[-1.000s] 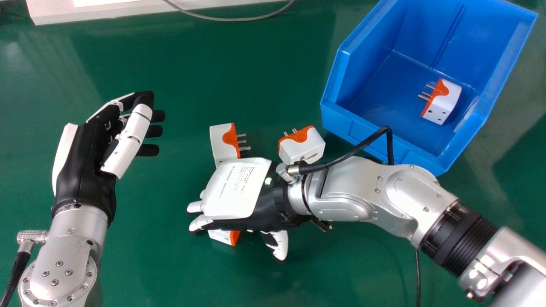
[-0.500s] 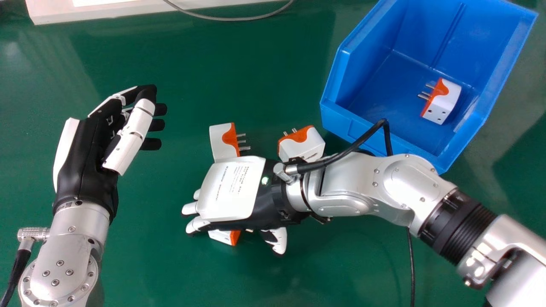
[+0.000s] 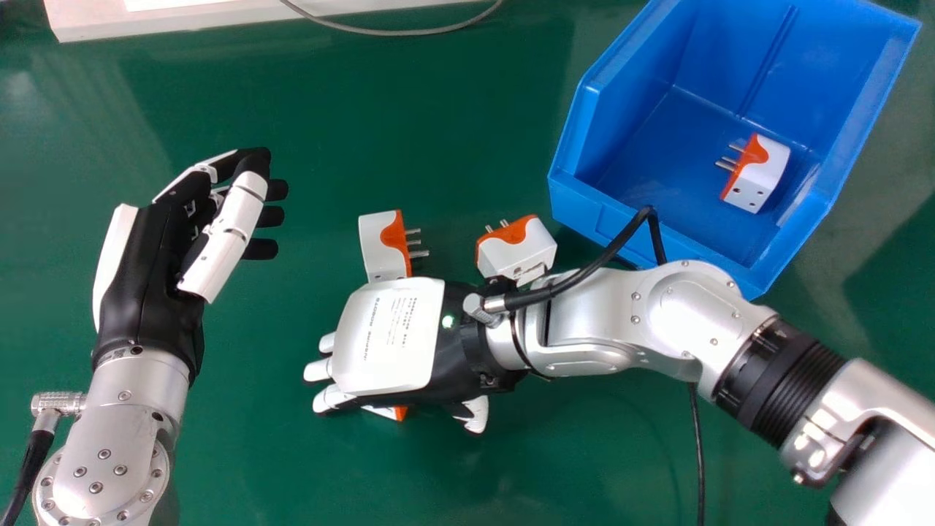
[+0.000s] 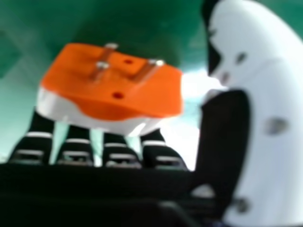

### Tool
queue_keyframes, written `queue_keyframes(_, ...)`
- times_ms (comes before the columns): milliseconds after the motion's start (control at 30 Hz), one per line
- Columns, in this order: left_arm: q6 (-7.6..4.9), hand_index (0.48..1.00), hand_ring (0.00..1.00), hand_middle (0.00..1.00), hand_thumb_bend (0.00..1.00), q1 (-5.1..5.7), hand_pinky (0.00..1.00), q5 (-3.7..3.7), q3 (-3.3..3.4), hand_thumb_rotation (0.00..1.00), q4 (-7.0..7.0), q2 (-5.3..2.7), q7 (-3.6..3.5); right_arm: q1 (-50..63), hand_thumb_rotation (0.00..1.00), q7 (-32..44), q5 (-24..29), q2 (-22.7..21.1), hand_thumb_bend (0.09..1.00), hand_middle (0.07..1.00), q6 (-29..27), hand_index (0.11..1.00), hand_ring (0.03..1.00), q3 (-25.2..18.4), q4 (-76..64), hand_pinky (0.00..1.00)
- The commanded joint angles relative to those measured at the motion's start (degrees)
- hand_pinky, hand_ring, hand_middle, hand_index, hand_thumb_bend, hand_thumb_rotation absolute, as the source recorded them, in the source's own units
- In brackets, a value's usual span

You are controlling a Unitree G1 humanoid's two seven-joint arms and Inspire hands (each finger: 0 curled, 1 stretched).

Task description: Pick all objects and put in blue box

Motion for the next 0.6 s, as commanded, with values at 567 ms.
queue_keyframes(567, 0.03, 0.766, 0.72, 0.73, 0.33, 0.34, 0.65, 1.21, -0.34, 0.69, -2.47, -0.38, 0.34, -4.6, 0.06, -4.9, -3.1, 0.4, 0.538, 0.936, 0.0, 0.858, 0.916, 2.5, 2.6, 0.82)
